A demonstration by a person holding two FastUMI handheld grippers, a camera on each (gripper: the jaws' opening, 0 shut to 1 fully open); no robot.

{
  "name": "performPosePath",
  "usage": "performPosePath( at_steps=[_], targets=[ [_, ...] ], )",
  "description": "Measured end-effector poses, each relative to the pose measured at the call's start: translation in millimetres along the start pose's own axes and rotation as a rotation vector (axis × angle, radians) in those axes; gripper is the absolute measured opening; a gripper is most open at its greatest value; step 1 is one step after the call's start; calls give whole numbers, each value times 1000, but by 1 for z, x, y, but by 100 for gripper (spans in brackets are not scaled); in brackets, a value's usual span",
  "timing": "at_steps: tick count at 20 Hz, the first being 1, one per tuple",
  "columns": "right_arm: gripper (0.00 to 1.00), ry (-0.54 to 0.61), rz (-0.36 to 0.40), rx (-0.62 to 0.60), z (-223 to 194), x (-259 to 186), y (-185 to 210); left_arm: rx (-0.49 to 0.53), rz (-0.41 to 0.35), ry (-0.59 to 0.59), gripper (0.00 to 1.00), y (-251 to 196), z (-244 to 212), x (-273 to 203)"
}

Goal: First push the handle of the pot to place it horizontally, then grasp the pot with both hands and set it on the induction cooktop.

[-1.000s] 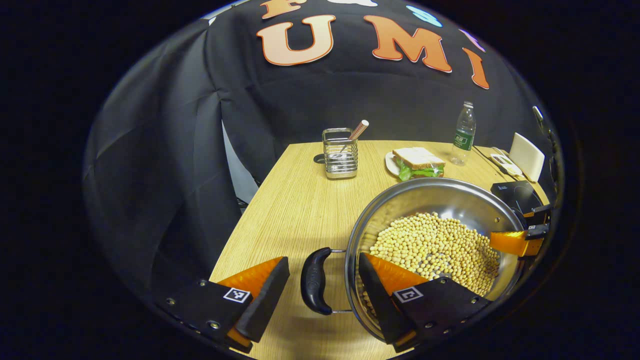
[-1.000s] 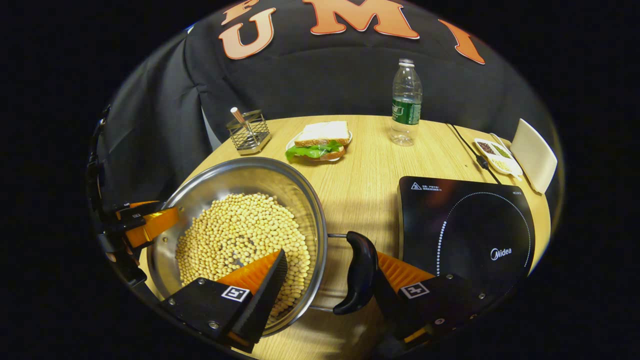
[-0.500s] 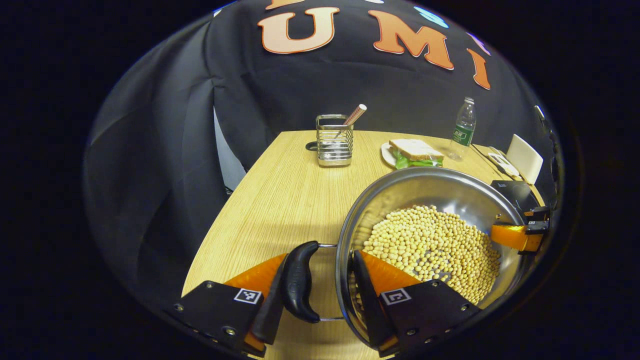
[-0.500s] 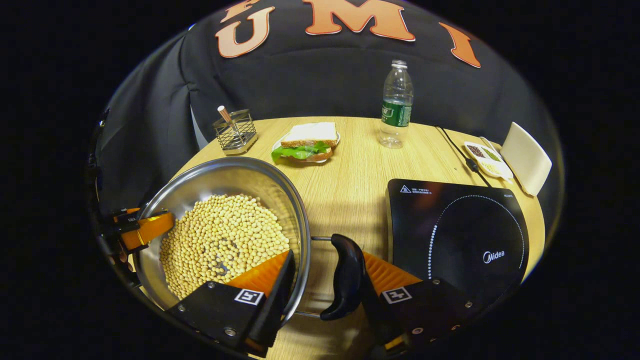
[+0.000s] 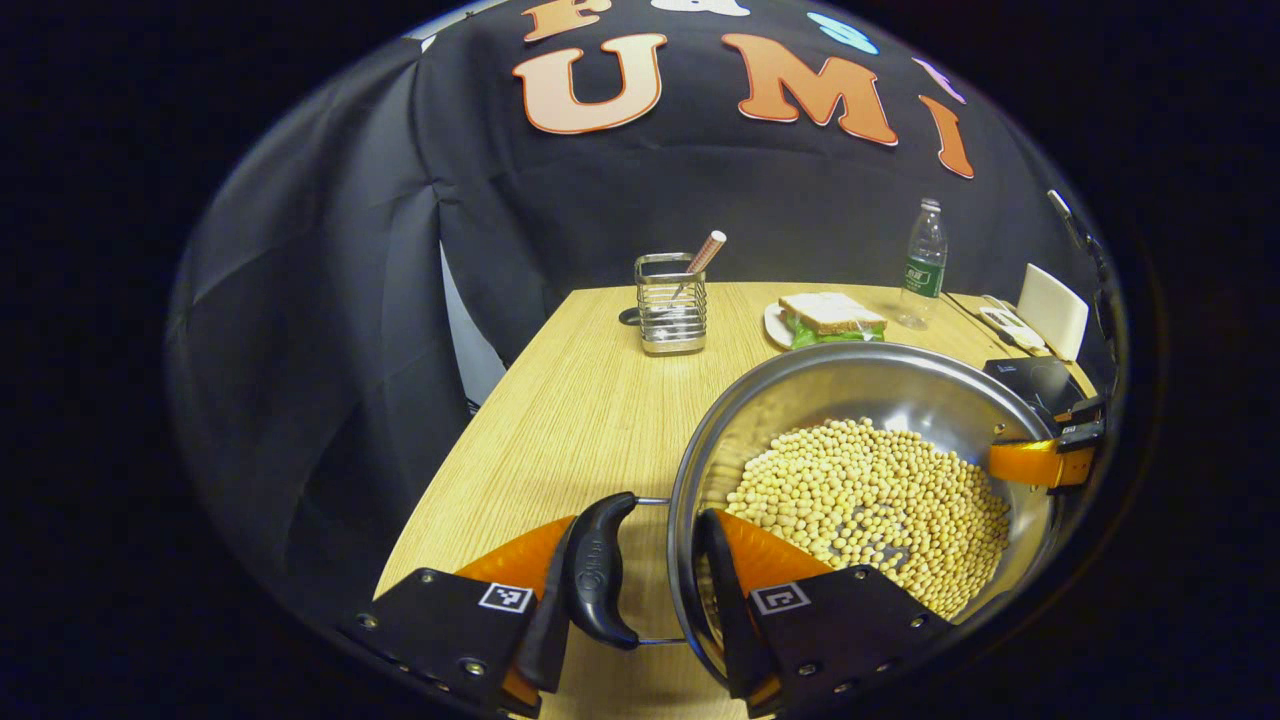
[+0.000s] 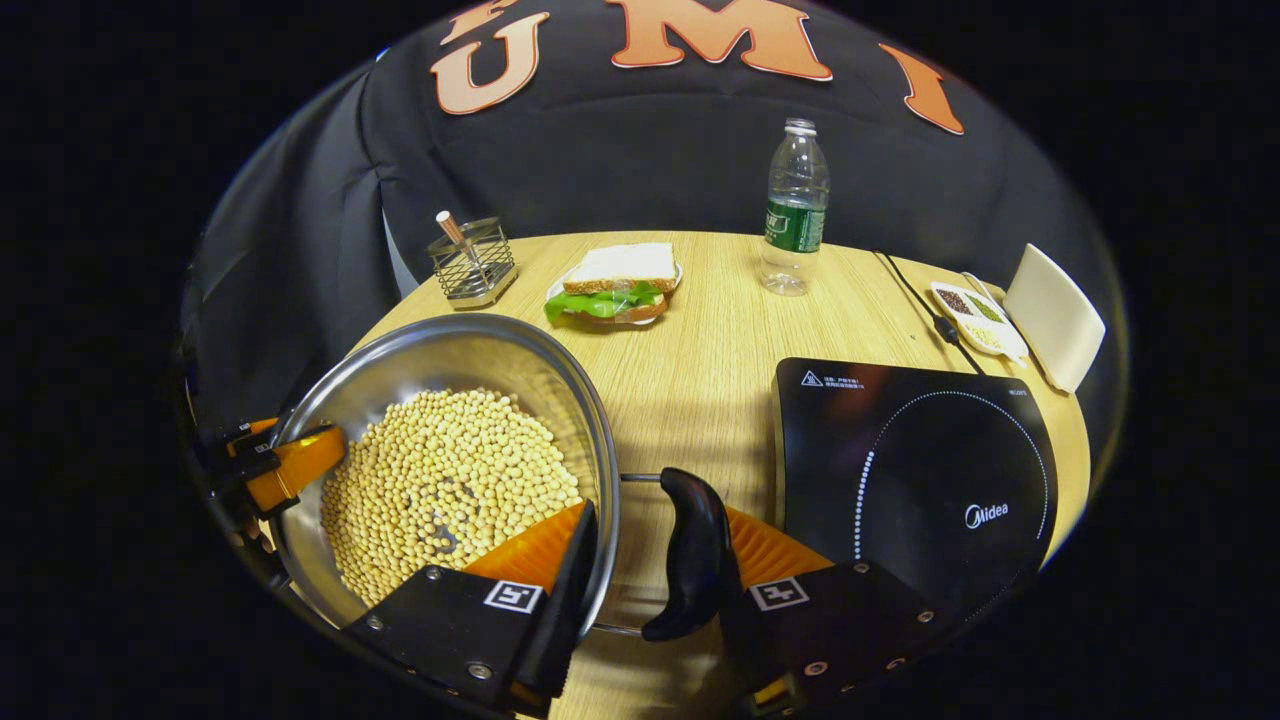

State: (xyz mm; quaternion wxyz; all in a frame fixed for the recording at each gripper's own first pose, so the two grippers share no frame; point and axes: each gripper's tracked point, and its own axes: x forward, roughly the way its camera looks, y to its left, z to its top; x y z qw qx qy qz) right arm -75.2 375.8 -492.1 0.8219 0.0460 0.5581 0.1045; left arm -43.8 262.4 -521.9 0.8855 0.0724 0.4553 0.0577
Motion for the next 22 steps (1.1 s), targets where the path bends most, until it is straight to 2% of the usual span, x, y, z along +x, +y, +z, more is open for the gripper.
performPosePath(
  at_steps=[5, 6, 7, 11, 22],
  targets=[
    [59, -58, 5, 6, 8, -7, -5, -18, 14, -42, 64, 4, 7, -9],
    [55, -67, 9, 12, 10, -9, -7, -13, 18, -54, 64, 4, 9, -11],
    [59, -79, 13, 18, 11, -11, -10, -7, 21, -67, 64, 3, 9, -10],
    [59, -133, 5, 46, 15, -23, -25, 10, 18, -116, 63, -1, 11, -9],
    [58, -207, -64, 128, 15, -79, -97, 49, -43, -173, 63, -7, 11, 6]
  ],
)
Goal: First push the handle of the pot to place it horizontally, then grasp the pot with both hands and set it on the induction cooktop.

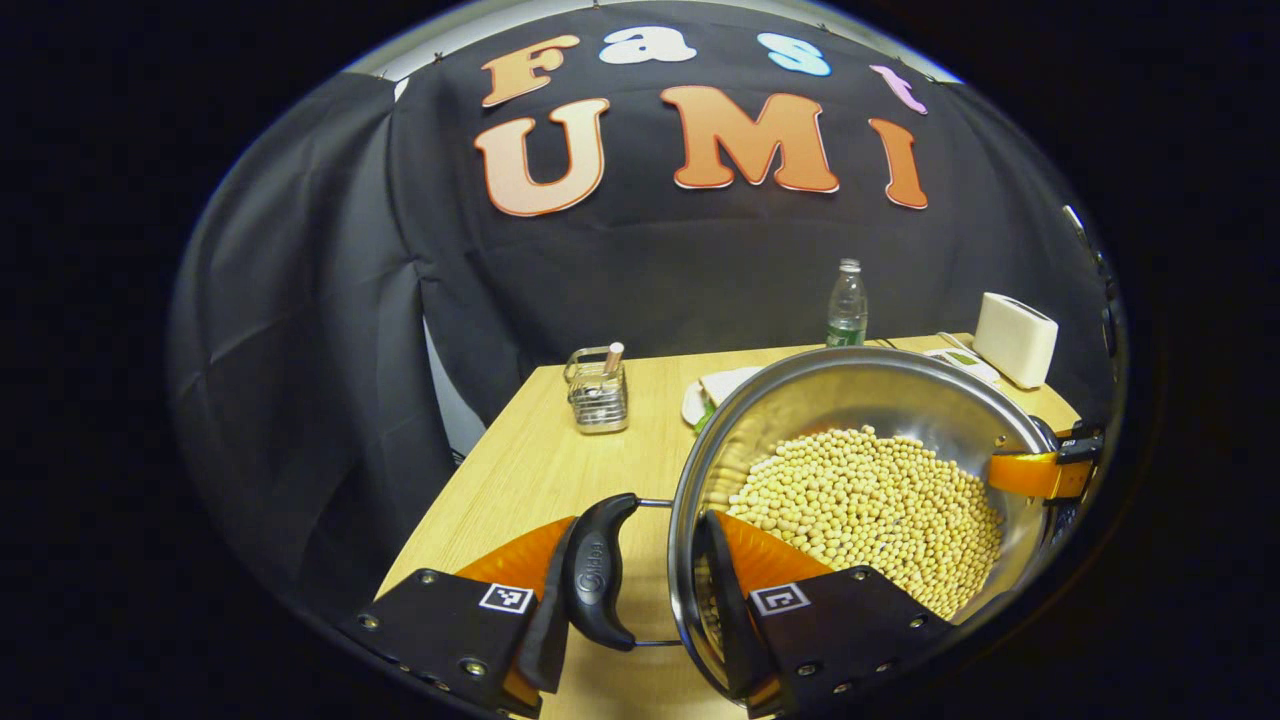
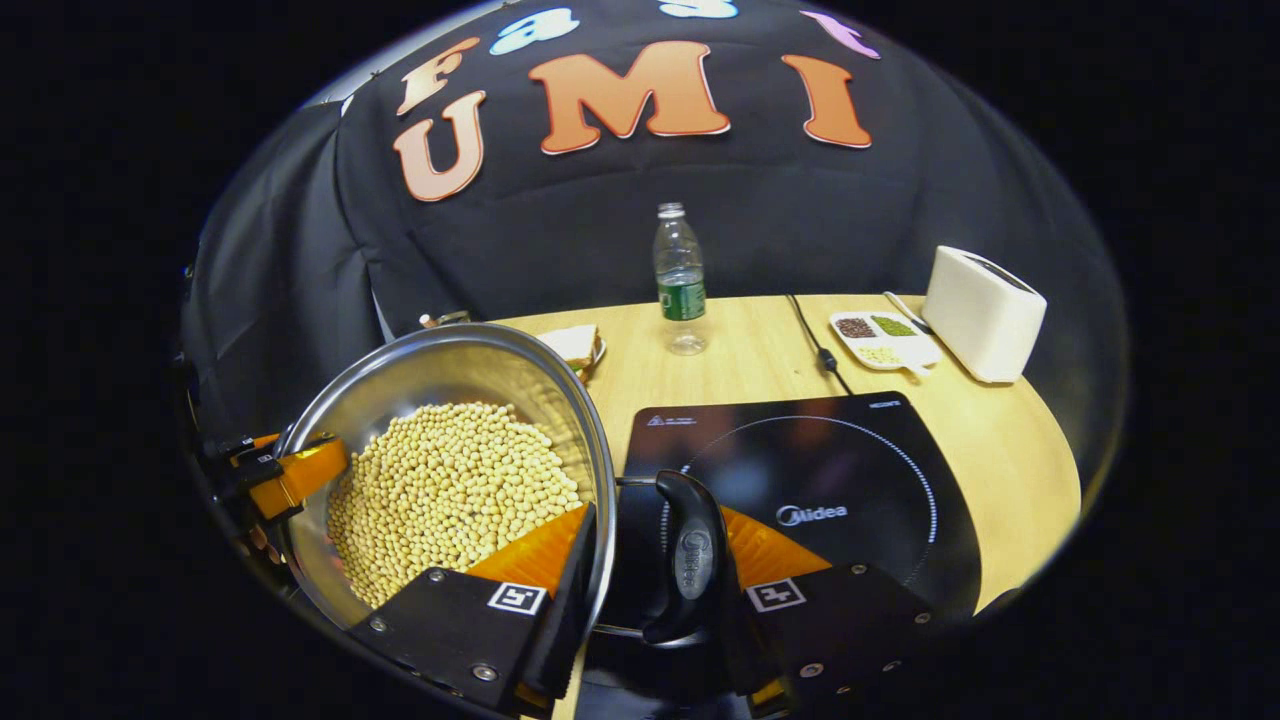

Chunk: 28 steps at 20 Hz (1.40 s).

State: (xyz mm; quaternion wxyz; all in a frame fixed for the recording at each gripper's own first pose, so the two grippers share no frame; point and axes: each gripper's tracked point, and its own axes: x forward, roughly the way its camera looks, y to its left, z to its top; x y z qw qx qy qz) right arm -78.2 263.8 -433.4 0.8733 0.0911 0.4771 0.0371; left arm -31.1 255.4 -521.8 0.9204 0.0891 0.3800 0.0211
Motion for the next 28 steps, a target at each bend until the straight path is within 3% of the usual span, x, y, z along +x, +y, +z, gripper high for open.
performPosePath(
  at_steps=[1, 2, 14, 28],
  targets=[
    [54, -7, -9, 4, 2, -2, -8, 0, -8, -8, 63, 0, 0, 2],
    [58, -21, -21, 8, 5, -6, -16, -3, -16, -14, 63, 0, 0, 3],
    [58, -93, -118, 44, 28, -37, -106, -6, -109, -67, 63, -1, 3, 11],
    [58, -72, -203, 98, 32, -31, -185, 18, -193, -51, 63, -4, 1, 13]
  ],
)
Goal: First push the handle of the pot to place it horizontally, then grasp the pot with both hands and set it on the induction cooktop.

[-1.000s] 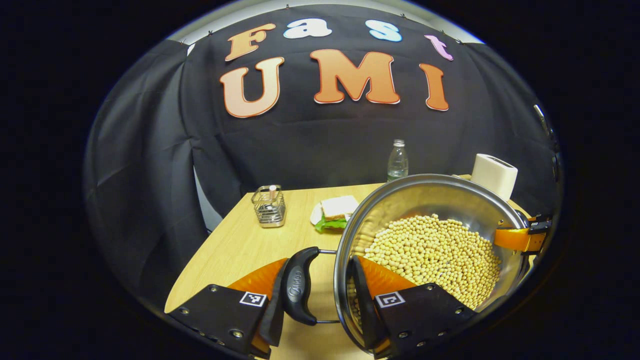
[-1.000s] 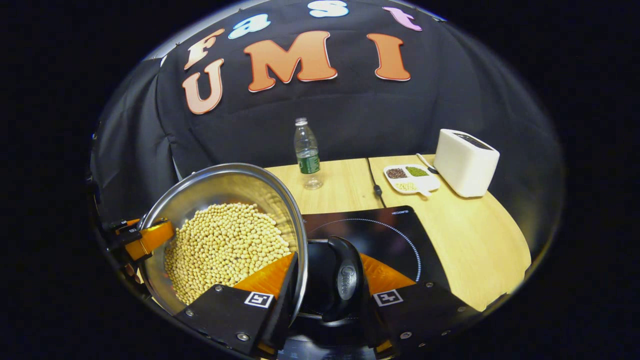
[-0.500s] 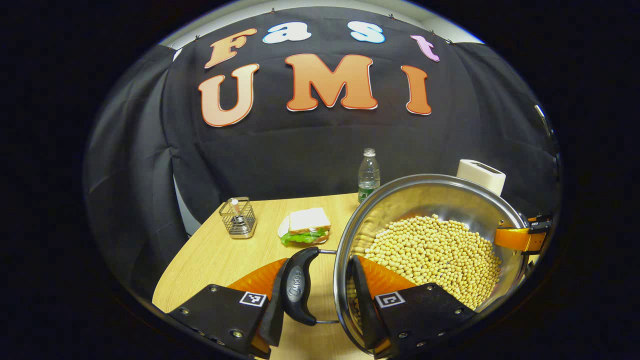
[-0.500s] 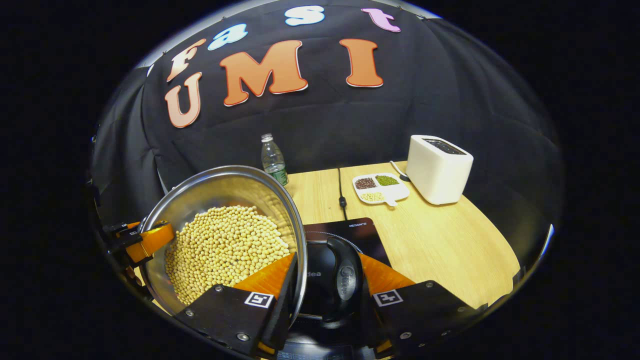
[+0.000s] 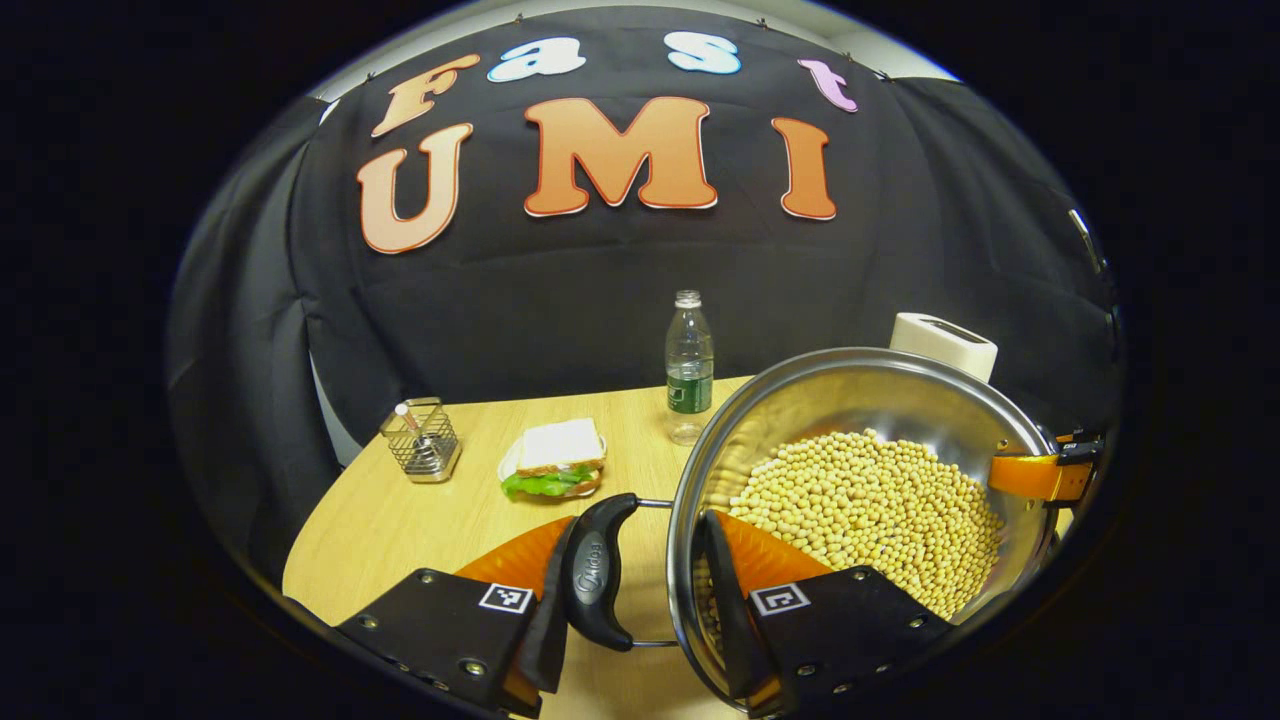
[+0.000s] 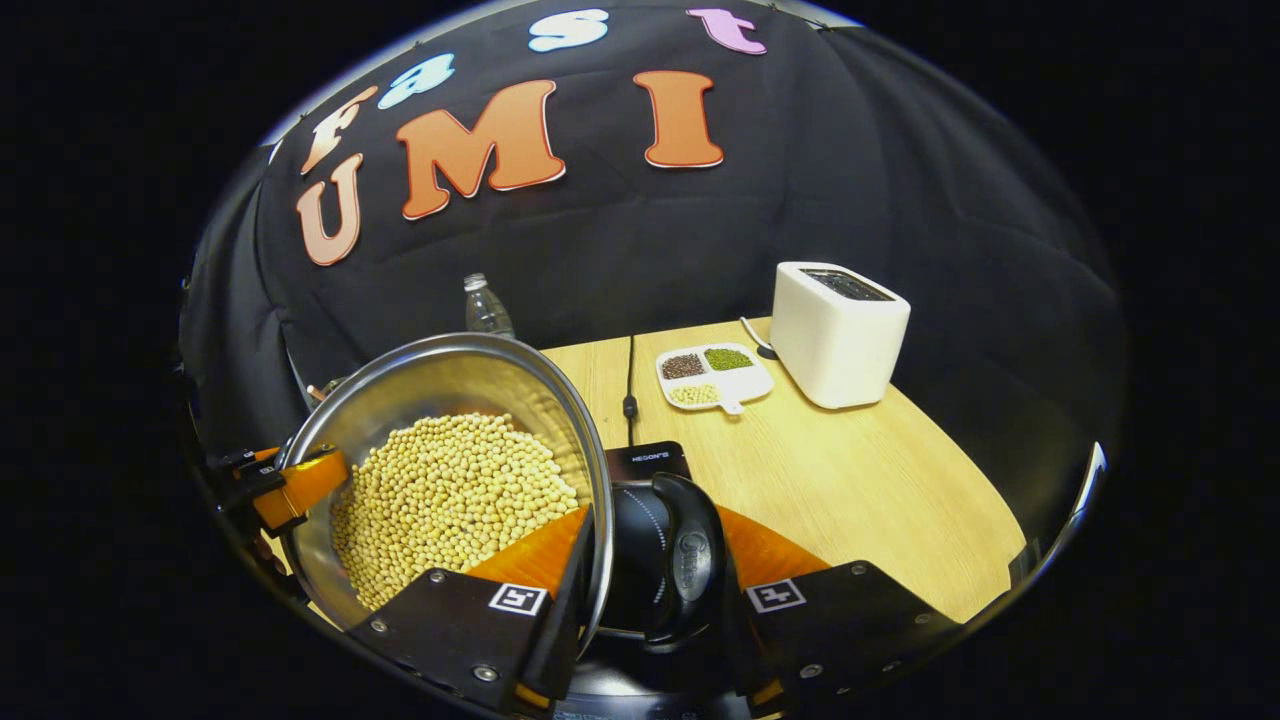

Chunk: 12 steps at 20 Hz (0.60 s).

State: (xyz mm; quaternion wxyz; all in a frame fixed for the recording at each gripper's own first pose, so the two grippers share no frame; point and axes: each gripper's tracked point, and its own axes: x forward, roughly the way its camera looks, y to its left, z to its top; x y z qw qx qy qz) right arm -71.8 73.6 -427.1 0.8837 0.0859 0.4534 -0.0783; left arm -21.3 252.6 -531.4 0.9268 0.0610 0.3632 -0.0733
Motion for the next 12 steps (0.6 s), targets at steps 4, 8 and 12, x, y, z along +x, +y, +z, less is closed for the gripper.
performPosePath(
  at_steps=[4, 8, 12],
  targets=[
    [58, 32, -20, 13, -9, 11, -14, 3, -17, 30, 63, -1, -2, -2],
    [58, 60, -47, 25, -15, 22, -28, 9, -37, 59, 64, -2, -3, -6],
    [58, 75, -62, 41, -18, 30, -39, 22, -54, 75, 64, -1, -4, -8]
  ],
)
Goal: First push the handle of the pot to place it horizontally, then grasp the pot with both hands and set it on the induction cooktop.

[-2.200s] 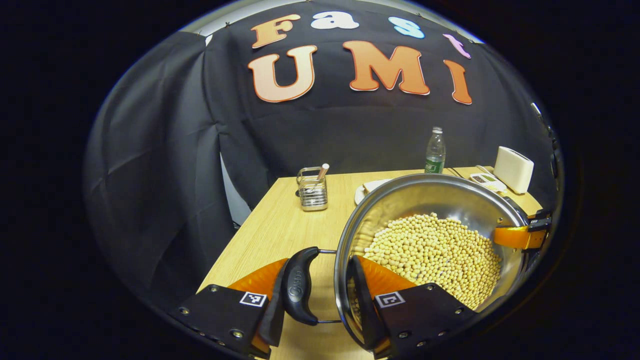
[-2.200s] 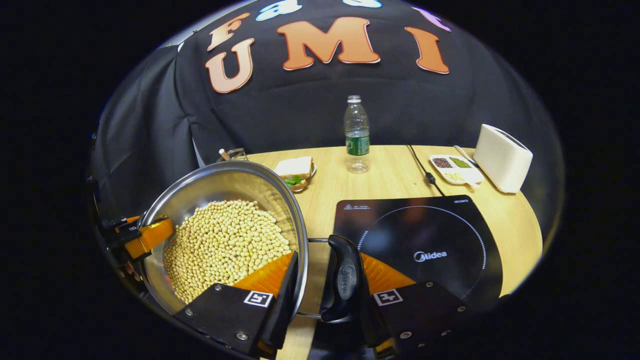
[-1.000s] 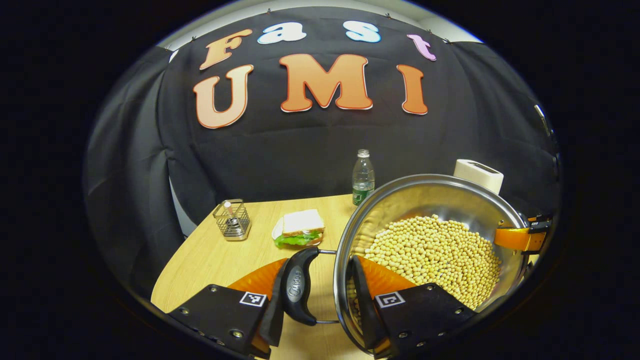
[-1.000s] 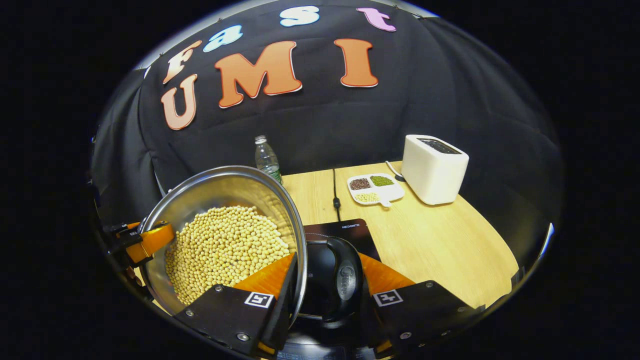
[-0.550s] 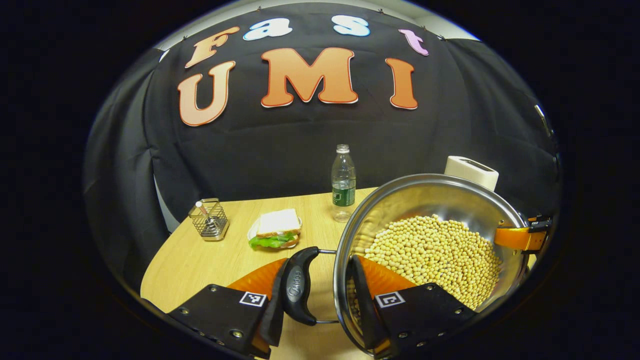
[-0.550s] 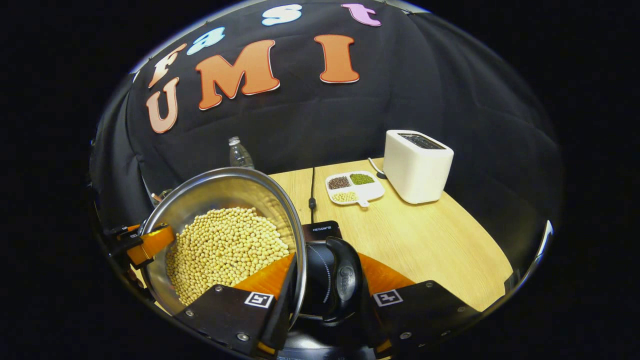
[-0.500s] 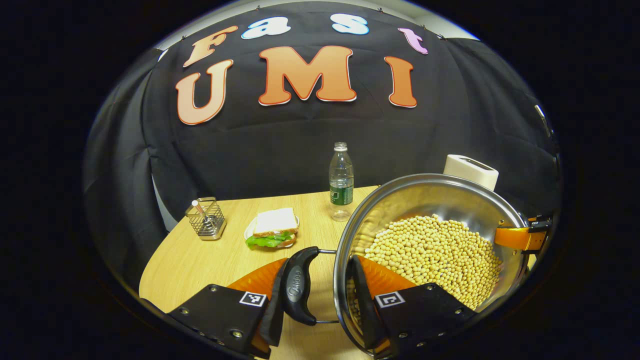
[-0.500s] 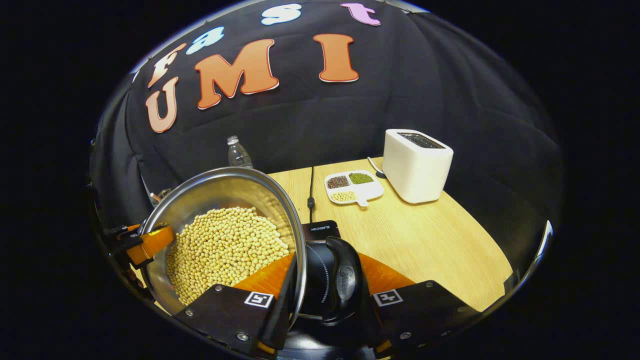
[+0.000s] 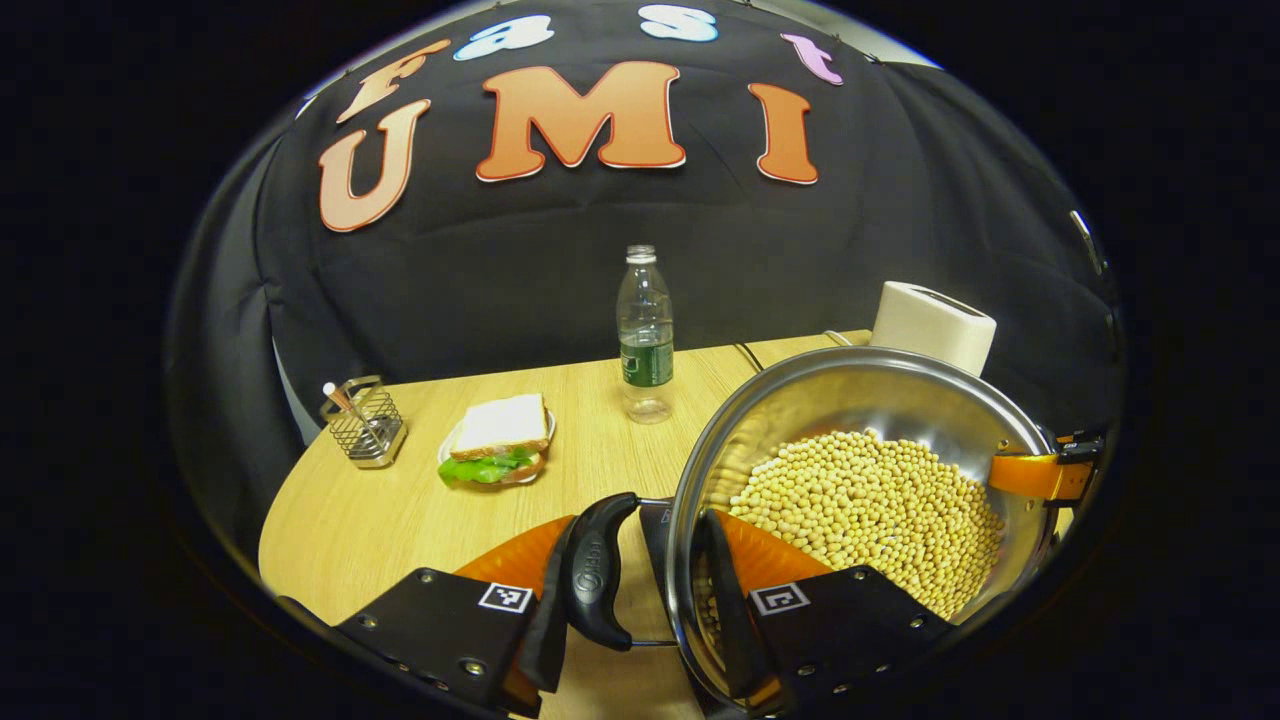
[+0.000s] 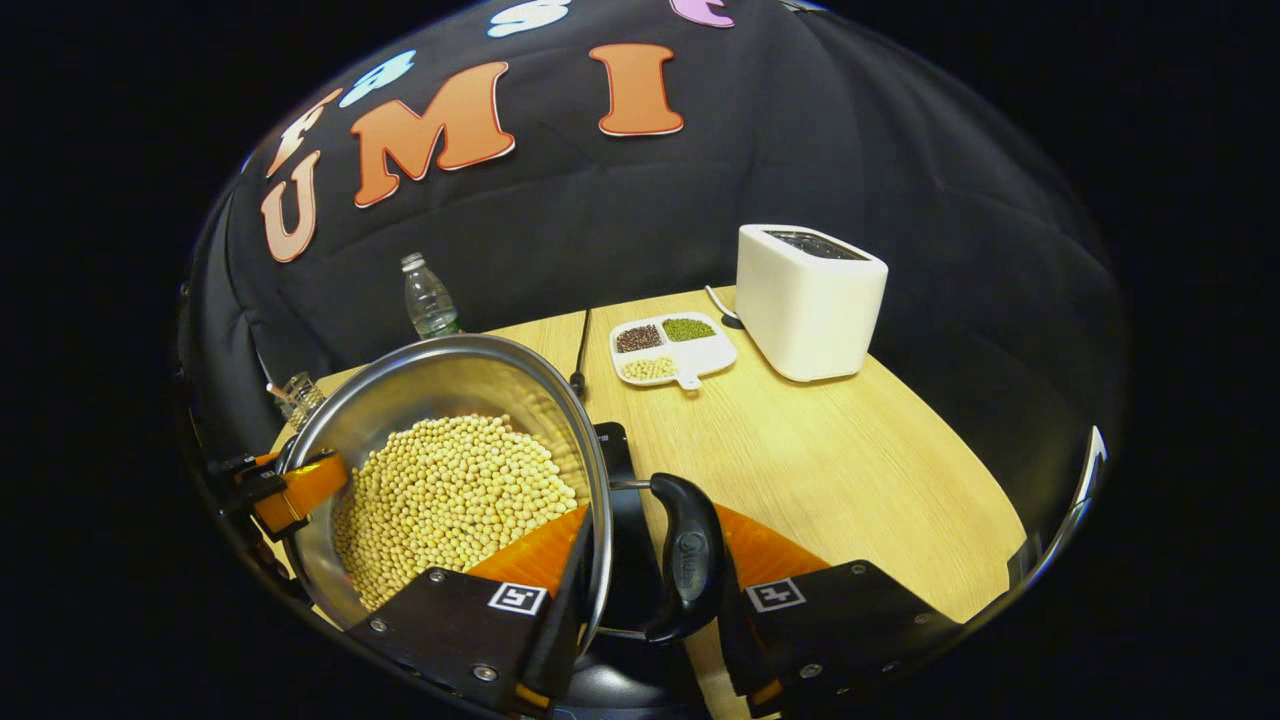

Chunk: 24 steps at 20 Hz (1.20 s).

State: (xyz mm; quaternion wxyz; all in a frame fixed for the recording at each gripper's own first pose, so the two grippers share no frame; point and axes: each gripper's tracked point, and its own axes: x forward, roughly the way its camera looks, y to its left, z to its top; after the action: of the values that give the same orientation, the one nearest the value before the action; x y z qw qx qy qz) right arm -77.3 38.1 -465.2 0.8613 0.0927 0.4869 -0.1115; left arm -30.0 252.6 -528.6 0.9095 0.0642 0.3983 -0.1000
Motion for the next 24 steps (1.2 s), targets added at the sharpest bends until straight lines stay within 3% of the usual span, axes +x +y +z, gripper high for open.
performPosePath(
  at_steps=[1, 2, 3, 4, 11, 12, 13, 14, 15, 17, 19, 21, 22, 24],
  targets=[
    [53, -1, -2, -2, 1, 2, -3, 5, -1, -2, 64, 1, 1, -1],
    [58, -1, -3, 3, 2, 2, -4, 9, -2, -4, 64, 1, 0, 1],
    [53, 0, -3, 2, 2, 3, -5, 10, -3, -4, 64, 2, 0, 1],
    [58, 4, -2, 6, 3, 3, -6, 8, -5, -2, 63, 1, 0, 0],
    [58, 39, -3, 24, 3, 17, -2, -1, 13, -9, 64, 1, 0, 3],
    [53, 42, 1, 30, 2, 20, -2, -6, 15, -12, 64, 0, 0, 3],
    [58, 50, 2, 30, 1, 23, -1, -10, 13, -13, 64, 0, 0, 3],
    [54, 42, 1, 15, 1, 24, -1, -17, 18, -13, 64, -2, 1, 3],
    [62, 31, -8, -7, 2, 27, -2, -25, 19, -16, 65, -3, 1, 1],
    [63, 13, -21, -34, 4, 26, 0, -36, 32, -19, 69, -1, 2, 0],
    [75, -36, -18, -40, 16, 18, -1, -36, 42, -35, 72, 2, 7, -5],
    [79, -90, -14, -34, 32, 6, -4, -47, 69, -84, 74, 14, 26, -16],
    [80, -123, -10, -37, 43, -2, -6, -61, 78, -112, 81, 18, 36, -23],
    [82, -203, -3, -54, 67, -25, -10, -62, 98, -199, 81, 29, 65, -48]
  ],
)
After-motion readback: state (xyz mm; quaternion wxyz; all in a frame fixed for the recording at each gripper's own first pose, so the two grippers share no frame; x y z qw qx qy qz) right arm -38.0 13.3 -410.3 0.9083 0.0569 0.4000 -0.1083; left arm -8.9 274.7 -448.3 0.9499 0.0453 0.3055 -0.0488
